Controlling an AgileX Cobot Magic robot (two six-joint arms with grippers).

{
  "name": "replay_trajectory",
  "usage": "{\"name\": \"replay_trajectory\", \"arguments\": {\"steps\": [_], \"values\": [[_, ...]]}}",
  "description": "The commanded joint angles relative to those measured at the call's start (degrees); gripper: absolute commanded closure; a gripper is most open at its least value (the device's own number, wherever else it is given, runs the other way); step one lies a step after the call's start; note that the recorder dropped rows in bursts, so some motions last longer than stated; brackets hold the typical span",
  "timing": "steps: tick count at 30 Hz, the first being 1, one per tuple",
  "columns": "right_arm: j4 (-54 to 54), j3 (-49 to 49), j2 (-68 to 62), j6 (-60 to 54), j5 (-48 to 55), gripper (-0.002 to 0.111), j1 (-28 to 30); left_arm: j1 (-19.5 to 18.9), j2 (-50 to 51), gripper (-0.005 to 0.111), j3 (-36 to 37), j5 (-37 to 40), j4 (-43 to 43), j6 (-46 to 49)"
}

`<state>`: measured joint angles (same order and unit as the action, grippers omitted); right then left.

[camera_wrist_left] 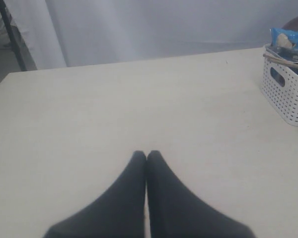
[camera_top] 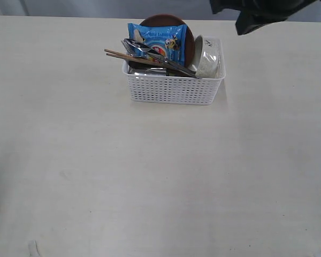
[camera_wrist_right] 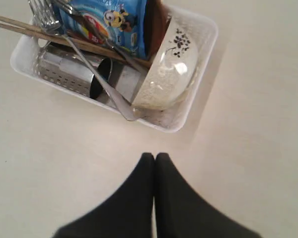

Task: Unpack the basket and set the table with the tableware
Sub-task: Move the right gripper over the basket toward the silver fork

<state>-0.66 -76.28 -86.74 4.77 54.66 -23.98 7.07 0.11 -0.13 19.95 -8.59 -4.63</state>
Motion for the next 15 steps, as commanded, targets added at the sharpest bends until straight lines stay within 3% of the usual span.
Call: {"name": "replay_trajectory", "arguments": {"steps": [1, 6, 15], "values": [[-6.08, -6.04, -5.72, -6.14, 3.44, 0.109, -0.36, 0.29, -0.11, 0.107, 0.13, -0.03, -0.18, -0.13], [-11.94, -12.07, -10.20, -17.52, 4.08, 0.109, -0.36, 0.29, -0.11, 0.107, 0.13, -0.03, -0.18, -0.13], [-17.22, -29.19, -24.85, -25.78, 14.92, 0.108, -0.93, 0.29, -0.11, 0.107, 0.13, -0.03, -0.18, -0.13]]}}
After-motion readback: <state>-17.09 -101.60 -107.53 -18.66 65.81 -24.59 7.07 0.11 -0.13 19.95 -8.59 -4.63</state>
